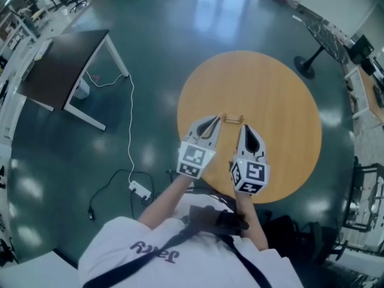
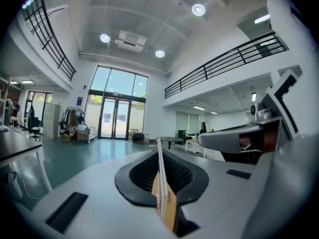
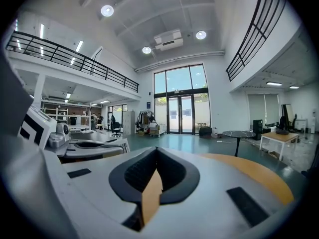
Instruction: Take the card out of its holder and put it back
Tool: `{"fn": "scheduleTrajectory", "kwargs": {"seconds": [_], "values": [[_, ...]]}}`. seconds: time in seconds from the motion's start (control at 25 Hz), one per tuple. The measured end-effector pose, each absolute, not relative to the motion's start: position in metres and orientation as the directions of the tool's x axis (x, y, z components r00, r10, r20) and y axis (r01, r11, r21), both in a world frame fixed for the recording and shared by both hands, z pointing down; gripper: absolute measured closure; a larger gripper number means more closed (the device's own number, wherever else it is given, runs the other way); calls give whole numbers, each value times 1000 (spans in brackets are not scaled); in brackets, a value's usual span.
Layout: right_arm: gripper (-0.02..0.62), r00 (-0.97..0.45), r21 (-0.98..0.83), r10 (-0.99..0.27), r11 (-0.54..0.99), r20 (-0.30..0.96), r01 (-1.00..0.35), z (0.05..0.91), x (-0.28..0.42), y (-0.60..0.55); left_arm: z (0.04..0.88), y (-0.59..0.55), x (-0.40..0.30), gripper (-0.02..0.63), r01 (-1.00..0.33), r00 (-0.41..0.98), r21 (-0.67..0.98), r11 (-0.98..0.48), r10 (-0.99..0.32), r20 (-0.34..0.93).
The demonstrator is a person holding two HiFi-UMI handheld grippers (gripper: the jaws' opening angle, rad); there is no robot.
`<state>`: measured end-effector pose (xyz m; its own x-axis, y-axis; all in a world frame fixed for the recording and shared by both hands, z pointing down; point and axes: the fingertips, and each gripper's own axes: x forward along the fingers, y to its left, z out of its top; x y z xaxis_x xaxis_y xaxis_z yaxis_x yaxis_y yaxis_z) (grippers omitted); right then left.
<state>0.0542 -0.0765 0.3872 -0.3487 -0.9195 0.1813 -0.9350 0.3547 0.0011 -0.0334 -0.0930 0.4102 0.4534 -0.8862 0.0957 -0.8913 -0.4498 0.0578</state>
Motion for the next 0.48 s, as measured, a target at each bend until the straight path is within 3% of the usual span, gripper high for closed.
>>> {"fn": "scheduleTrajectory", "kwargs": {"seconds": [0.48], "values": [[574, -303, -15, -916, 311, 264, -950, 412, 79, -79, 437, -99, -25, 577, -877, 480, 99, -470, -861, 168]]}}
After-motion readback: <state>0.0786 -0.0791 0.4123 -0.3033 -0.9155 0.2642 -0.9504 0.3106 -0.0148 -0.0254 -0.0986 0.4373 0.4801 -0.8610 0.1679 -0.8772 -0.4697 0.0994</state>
